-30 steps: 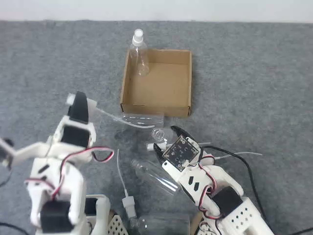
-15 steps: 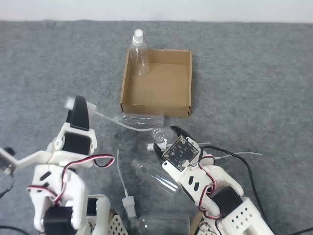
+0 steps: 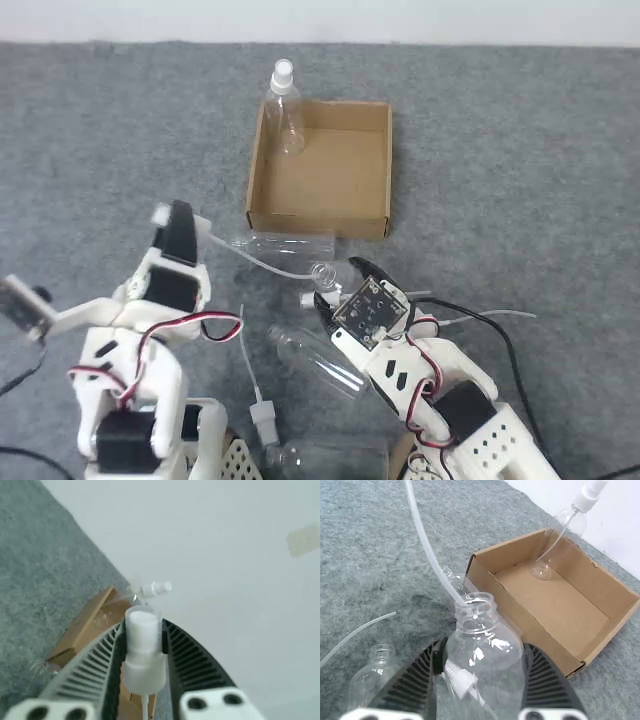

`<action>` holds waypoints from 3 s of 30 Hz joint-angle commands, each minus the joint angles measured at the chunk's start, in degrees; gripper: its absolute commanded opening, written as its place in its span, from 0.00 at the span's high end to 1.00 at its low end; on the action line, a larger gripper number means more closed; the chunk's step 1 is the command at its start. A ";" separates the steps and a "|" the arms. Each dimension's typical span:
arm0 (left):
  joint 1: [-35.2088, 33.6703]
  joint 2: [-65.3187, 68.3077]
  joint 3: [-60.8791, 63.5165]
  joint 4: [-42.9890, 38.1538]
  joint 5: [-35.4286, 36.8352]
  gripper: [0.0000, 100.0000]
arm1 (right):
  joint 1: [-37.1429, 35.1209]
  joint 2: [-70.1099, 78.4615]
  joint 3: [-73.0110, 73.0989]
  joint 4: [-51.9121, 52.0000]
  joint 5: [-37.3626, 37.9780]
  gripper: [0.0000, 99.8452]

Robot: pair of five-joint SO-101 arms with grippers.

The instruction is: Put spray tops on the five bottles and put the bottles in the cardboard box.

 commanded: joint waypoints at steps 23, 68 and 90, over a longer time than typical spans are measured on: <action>2.11 -0.26 6.55 -8.70 -0.44 0.99 | -0.57 -1.19 -0.44 -1.36 0.70 0.99; 22.77 -0.26 15.08 -13.19 -11.34 0.99 | -0.31 -1.19 -0.44 -1.36 0.70 0.99; 31.21 -0.26 17.98 -12.84 -16.97 0.99 | -0.31 -1.19 -0.53 -1.36 0.53 0.99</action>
